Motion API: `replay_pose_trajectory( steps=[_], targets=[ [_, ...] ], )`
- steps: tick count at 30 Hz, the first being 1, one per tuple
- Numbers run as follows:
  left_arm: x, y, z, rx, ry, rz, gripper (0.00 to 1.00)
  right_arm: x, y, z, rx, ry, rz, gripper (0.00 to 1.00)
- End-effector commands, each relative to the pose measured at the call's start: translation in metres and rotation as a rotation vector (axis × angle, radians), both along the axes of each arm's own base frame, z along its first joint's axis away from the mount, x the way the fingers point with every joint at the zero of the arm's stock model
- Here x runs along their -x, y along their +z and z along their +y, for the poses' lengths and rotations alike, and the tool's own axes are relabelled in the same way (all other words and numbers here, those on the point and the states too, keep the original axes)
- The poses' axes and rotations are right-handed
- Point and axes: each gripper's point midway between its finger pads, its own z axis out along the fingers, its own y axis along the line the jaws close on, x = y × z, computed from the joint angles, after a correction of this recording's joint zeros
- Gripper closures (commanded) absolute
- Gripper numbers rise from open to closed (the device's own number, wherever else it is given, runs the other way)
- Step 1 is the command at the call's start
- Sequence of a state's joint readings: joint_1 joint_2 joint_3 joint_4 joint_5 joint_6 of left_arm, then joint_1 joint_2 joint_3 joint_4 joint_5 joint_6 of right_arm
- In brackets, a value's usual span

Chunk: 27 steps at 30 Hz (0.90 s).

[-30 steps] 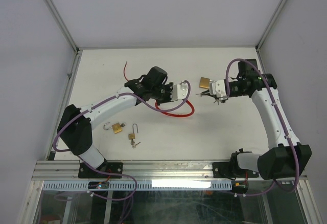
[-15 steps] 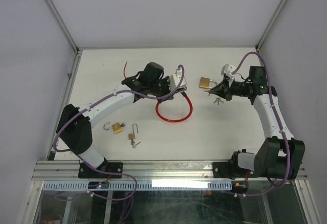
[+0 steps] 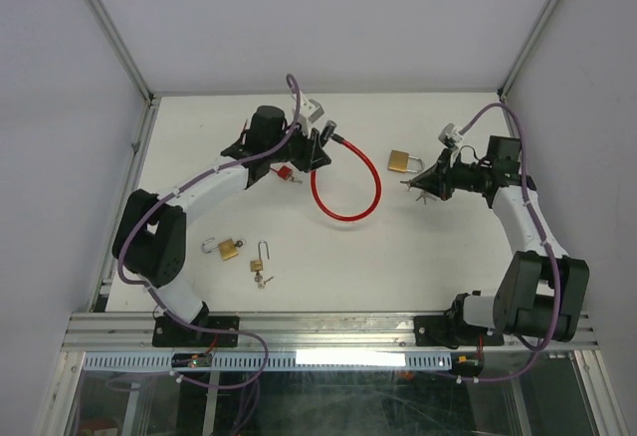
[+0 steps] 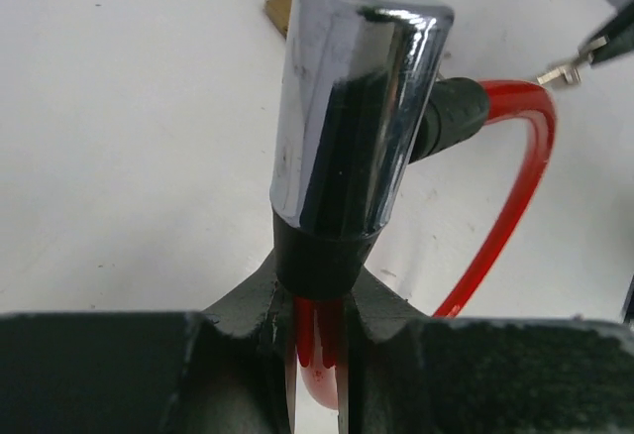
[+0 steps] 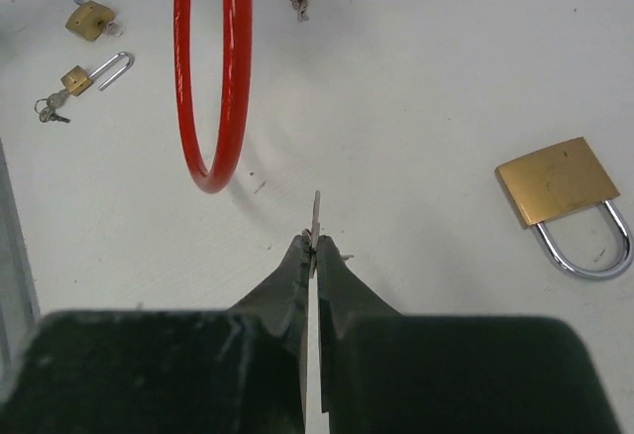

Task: Lock with the key
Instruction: Place the lock at the center of the board.

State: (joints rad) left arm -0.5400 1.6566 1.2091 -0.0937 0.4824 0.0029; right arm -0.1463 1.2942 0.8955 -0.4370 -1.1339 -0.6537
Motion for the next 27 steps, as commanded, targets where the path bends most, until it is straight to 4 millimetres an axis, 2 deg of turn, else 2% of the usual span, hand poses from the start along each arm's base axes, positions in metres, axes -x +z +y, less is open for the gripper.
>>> replay_pose_trajectory(
  steps=[1, 7, 12, 21, 27],
  targets=[
    [-0.045, 0.046, -0.008, 0.222, 0.080, 0.002, 1.00, -0.004, 0.001, 0.001, -0.033, 0.001, 0.009, 1.00],
    [-0.087, 0.014, -0.009, 0.234, 0.153, 0.107, 1.00, -0.001, -0.008, 0.003, -0.049, 0.013, 0.047, 1.00],
    [-0.112, -0.014, -0.002, 0.223, 0.236, 0.163, 1.00, 0.001, -0.010, 0.005, -0.061, 0.024, 0.058, 1.00],
    [-0.141, -0.061, 0.015, 0.179, 0.358, 0.233, 0.96, 0.000, -0.013, 0.005, -0.063, 0.022, 0.070, 1.00],
    [-0.152, -0.078, 0.029, 0.139, 0.436, 0.230, 0.83, -0.001, -0.015, 0.004, -0.064, 0.017, 0.082, 1.00]
  ],
)
